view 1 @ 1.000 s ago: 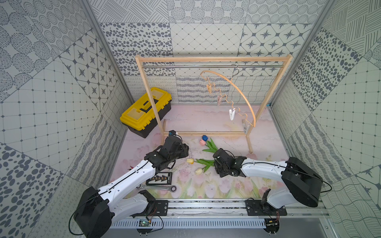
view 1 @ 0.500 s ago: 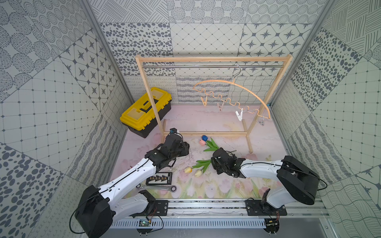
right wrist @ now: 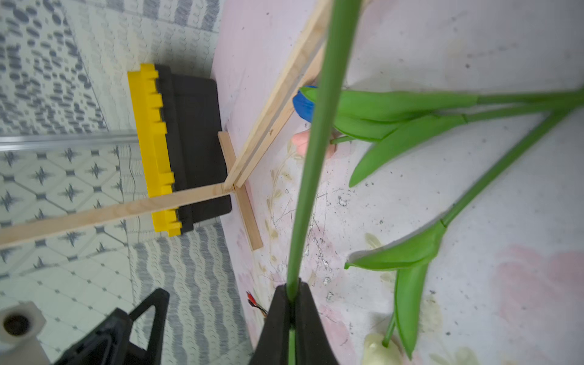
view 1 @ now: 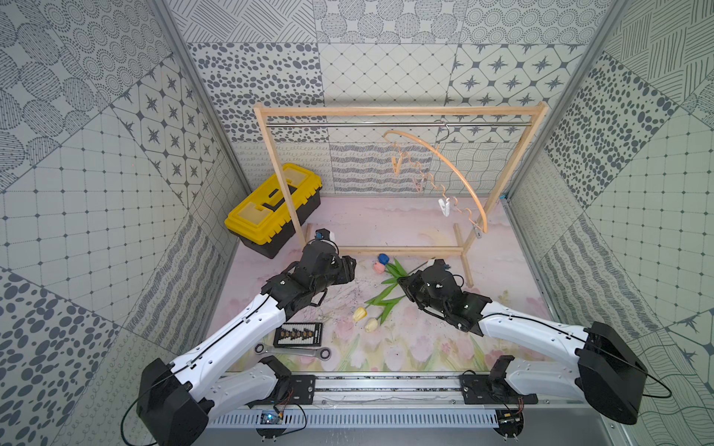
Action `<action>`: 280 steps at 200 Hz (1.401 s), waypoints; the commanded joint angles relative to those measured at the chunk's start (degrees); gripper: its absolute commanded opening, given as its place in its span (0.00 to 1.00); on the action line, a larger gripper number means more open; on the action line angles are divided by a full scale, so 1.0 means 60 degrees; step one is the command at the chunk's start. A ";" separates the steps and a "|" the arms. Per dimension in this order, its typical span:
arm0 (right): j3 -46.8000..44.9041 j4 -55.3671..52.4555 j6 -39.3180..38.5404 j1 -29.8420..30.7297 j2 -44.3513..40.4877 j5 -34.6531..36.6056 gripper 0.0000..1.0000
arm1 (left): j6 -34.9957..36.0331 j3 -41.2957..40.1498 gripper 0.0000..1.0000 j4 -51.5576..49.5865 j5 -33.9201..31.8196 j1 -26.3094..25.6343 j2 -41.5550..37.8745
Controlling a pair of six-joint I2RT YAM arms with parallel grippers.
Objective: Dry the flowers on a clothes hanger
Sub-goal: Pick up the flower at the center of the board.
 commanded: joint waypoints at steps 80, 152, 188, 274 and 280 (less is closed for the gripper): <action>0.2503 -0.1094 -0.6938 -0.0915 -0.0183 -0.7627 0.01 | -0.4011 -0.1177 0.71 0.8579 0.9315 0.0948 0.1555; 0.2797 -0.1904 -0.7480 -0.0601 0.0136 -0.8525 0.03 | -0.5135 -0.1446 0.46 1.0572 0.9756 0.0947 0.2032; 0.2616 -0.1771 -0.7398 -0.0617 -0.0156 -0.8355 0.02 | -0.5679 -0.1924 0.63 1.1164 0.9515 0.1453 0.1988; 0.2358 -0.1078 -0.6919 -0.0819 -0.0357 -0.8303 0.02 | -0.7463 -0.2474 0.65 1.3793 1.0397 0.1519 0.2201; 0.2403 -0.1101 -0.6932 -0.0825 -0.0312 -0.8320 0.02 | -0.7284 -0.2402 0.65 1.3519 1.0429 0.1361 0.2205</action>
